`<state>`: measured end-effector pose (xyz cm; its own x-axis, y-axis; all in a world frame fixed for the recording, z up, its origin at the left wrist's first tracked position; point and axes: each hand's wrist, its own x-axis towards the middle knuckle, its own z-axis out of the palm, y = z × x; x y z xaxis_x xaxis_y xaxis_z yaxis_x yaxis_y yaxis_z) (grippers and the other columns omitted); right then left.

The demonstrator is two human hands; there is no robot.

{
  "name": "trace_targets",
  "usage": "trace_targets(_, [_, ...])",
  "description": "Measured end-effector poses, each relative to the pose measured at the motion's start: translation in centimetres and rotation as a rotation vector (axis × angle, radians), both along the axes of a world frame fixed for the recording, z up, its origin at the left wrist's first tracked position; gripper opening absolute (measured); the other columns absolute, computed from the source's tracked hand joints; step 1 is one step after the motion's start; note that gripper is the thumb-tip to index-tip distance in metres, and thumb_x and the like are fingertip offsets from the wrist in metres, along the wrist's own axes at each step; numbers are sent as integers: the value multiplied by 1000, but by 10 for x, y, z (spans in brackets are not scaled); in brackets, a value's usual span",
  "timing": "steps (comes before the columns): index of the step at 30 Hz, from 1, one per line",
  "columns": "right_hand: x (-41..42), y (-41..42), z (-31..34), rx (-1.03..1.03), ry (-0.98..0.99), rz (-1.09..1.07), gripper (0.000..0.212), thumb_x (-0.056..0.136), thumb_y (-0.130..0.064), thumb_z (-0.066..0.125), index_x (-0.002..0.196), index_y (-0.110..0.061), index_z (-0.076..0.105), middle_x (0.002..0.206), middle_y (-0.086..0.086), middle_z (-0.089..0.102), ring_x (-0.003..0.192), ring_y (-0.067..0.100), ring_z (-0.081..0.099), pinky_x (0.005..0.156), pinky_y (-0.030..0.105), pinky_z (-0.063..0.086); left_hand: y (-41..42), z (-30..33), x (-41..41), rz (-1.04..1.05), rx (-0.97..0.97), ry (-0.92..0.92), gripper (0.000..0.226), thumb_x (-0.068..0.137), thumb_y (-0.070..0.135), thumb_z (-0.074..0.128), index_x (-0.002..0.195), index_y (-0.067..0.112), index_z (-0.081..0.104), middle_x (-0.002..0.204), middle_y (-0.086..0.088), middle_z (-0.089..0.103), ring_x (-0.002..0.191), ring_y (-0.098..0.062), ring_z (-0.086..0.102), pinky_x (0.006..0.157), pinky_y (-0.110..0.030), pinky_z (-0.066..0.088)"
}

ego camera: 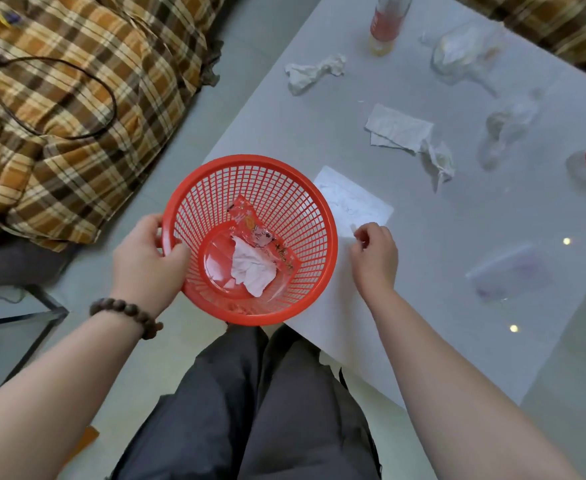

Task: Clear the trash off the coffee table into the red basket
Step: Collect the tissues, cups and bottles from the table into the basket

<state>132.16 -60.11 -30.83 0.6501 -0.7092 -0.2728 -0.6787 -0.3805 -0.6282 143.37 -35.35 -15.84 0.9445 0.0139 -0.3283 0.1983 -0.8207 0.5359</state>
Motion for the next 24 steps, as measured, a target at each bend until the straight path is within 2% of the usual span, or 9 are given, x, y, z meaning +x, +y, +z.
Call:
trace_targets(2, [-11,4,26,-3,-86,-29,22,80,-1,53,81,-23,54,87,-8,52,78,11,53,62,14,34,-4,0,-5,13,-37,6,30,87,8,59,116,15,60,94,1,63,78,-15,60,64,-25,48])
trace_targets(5, [-22,10,66,-25,-215,-64,24,79,0,54,79,-25,56,87,-10,53,74,3,53,63,10,37,-6,-6,-16,2,-70,13,27,86,9,58,111,19,61,90,2,62,82,-22,63,74,-35,54])
trace_targets(7, [-24,19,91,-50,-297,-45,21,79,-2,55,78,-22,58,86,-10,53,73,3,53,62,6,36,-8,-10,-26,-12,-96,23,23,85,10,57,103,24,57,88,4,62,83,-23,65,73,-38,56])
trace_targets(10, [-20,46,119,-56,-346,60,14,80,-3,55,81,-15,61,87,-7,54,78,6,53,64,4,36,-7,-10,-41,-37,-116,19,23,83,10,58,97,29,54,79,13,59,79,-21,64,66,-31,52])
trace_targets(12, [-18,69,131,-25,-361,143,13,79,-1,55,82,-12,62,86,-6,54,80,9,52,67,3,35,-4,-5,-48,-53,-124,27,23,82,11,59,96,28,56,76,16,58,77,-20,64,67,-31,53])
trace_targets(15, [-17,102,143,-11,-322,288,12,79,2,56,80,-8,62,84,-6,51,82,14,50,66,13,33,4,6,-59,-75,-163,9,23,82,9,59,100,23,61,76,10,60,71,-16,62,58,-22,46])
trace_targets(17, [-21,122,147,-5,-274,380,11,81,0,56,83,-8,62,87,-3,51,86,17,50,70,19,34,12,16,-66,-89,-197,0,22,82,9,59,99,22,61,76,9,61,66,-7,59,54,-18,41])
trace_targets(21, [-38,151,152,23,-83,509,29,87,-10,56,115,-9,59,118,7,52,107,21,49,88,28,43,36,35,-82,-108,-231,-22,19,83,9,58,95,23,59,74,13,61,63,5,55,49,-10,36])
trace_targets(24, [-56,162,159,9,-50,510,38,87,-18,60,124,-14,54,126,5,47,113,19,45,92,27,41,61,44,-96,-76,-250,-22,20,82,10,57,95,25,59,74,14,62,62,3,56,45,-9,36])
